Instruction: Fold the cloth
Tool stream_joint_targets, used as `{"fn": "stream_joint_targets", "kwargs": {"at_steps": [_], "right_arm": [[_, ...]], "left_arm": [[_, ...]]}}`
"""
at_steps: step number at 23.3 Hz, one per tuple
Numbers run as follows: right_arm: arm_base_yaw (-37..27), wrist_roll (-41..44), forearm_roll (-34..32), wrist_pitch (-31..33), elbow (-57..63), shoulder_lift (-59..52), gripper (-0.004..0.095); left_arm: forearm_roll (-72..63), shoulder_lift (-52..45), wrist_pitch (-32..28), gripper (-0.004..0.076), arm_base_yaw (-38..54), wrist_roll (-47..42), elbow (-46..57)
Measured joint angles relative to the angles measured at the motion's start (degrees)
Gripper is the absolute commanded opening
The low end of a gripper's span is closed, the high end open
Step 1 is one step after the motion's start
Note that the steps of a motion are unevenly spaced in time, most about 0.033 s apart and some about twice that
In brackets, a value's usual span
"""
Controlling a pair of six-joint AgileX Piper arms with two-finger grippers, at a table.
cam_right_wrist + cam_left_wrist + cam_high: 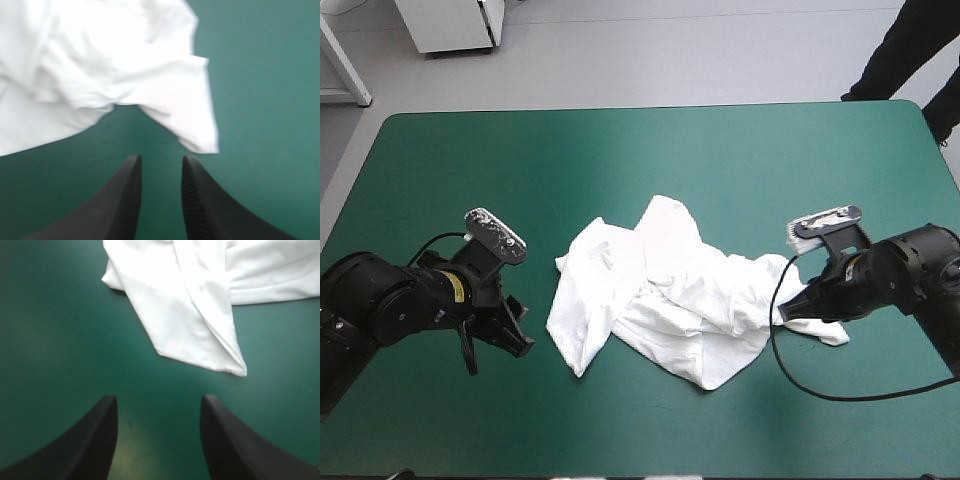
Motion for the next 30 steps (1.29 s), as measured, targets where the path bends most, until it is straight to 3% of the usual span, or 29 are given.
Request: {"fn": "stream_joint_targets", "kwargs": {"at_steps": [3,8,13,21,30], "right_arm": [[2.0,-2.7,5.0,0.0,0.0,0.0,0.0266],[5.7,-3.9,4.4,0.1,0.0,0.0,0.0267],[6.1,-4.1,1.2,0.4,0.0,0.0,0.043],[6.2,-3.9,-0.8,0.9,0.0,0.0,0.0429],[6.2,-3.6,-1.5,0.9,0.0,0.0,0.0429]], "left_arm": [[-0.5,0.0,0.0,0.037,0.0,0.0,0.0],[-2.6,0.0,0.0,0.037,0.0,0.0,0.0],[-5.0,0.2,0.0,0.0371,0.0,0.0,0.0],[-9.1,10.9,-0.6,0.0382,0.0,2.0,0.2],[-12.0,14.7,-2.0,0.0435,-2.7,6.2,12.4]]}}
